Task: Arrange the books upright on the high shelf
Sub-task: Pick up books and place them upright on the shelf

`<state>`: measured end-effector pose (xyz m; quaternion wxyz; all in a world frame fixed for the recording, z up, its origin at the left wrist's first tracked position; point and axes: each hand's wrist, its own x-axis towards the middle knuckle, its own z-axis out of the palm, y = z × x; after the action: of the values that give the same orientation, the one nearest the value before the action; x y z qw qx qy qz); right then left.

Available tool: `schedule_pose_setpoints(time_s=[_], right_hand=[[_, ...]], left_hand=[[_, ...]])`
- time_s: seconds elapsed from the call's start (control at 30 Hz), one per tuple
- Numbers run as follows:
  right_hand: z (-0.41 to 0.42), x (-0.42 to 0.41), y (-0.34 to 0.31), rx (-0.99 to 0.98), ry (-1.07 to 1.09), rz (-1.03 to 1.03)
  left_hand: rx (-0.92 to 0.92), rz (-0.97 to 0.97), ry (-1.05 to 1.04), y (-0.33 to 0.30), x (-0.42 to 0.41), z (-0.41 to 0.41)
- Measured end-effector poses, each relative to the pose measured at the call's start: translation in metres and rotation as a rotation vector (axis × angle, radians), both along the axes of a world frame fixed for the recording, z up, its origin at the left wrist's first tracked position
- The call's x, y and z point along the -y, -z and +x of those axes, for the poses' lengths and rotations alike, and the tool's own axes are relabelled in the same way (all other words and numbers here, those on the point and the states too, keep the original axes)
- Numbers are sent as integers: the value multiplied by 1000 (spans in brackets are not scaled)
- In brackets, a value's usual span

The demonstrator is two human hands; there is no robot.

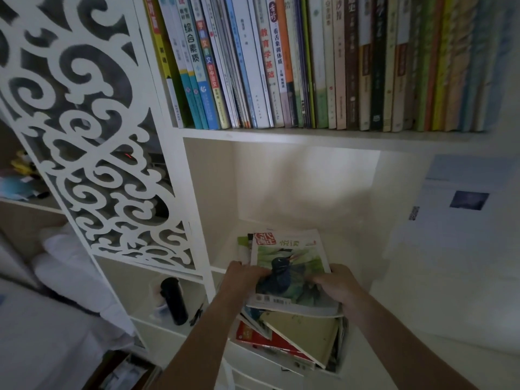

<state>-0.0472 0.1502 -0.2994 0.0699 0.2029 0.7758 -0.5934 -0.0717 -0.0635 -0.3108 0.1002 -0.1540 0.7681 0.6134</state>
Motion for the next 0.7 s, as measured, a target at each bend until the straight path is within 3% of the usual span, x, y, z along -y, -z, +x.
schedule_pose_setpoints(time_s=[0.17,0.27,0.37,0.5,0.6,0.7], right_hand=[[9,5,-12,-6,-81,-181],[29,6,-9,-75,-78,-303],[79,-1,5,-123,-71,-386],[162,-35,40,-116,-63,-475],[222,-78,83,-40,42,-487],[267,-130,117,15,198,-501]], left_hand=[[-90,376,81,-4,11,37],[-186,492,115,3,16,79],[-191,454,147,13,12,122],[-4,406,314,47,-8,168],[145,373,545,86,-44,200],[202,385,619,115,-111,219]])
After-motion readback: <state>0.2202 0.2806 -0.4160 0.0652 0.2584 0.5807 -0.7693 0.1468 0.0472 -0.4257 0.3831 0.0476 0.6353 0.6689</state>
